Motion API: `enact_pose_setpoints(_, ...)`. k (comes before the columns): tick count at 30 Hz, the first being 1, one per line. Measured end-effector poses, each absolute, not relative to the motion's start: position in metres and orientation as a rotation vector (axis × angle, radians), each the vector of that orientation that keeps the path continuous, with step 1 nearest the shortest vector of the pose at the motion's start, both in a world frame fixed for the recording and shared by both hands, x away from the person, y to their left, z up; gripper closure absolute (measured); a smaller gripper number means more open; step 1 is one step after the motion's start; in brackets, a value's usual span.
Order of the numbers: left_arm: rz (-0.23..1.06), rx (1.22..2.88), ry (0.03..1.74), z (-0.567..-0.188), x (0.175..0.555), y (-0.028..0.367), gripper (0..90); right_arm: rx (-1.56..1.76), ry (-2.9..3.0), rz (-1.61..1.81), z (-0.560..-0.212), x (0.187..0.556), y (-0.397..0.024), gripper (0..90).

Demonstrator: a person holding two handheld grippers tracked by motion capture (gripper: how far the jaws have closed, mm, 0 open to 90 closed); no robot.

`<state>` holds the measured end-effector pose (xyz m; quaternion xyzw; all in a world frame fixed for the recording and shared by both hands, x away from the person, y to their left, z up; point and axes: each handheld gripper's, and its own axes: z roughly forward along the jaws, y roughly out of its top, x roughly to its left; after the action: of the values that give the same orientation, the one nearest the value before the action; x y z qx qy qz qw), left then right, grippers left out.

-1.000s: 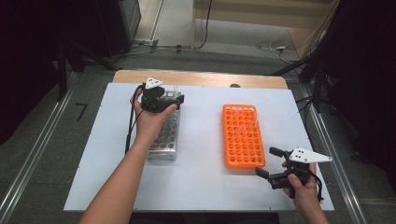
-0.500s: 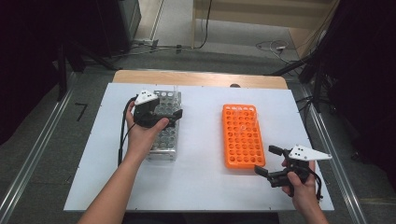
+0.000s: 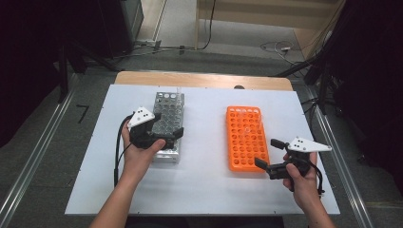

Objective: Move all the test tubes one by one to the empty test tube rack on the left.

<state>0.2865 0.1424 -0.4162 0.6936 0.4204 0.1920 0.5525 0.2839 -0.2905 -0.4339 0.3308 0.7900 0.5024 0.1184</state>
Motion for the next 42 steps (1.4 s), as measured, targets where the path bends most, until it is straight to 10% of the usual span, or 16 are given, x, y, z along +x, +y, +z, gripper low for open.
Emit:
enact_pose_setpoints(23, 0.422, 1.674, 0.960, -0.430, 0.265, 0.129, 0.0, 0.913, 2.424, 1.434, -0.429, 0.345, -0.257, 6.1)
enact_pose_setpoints(42, 0.395, 1.675, 0.961, -0.434, 0.264, 0.126, 0.0, 0.997, 2.419, 1.220, -0.462, 0.362, -0.246, 70.5)
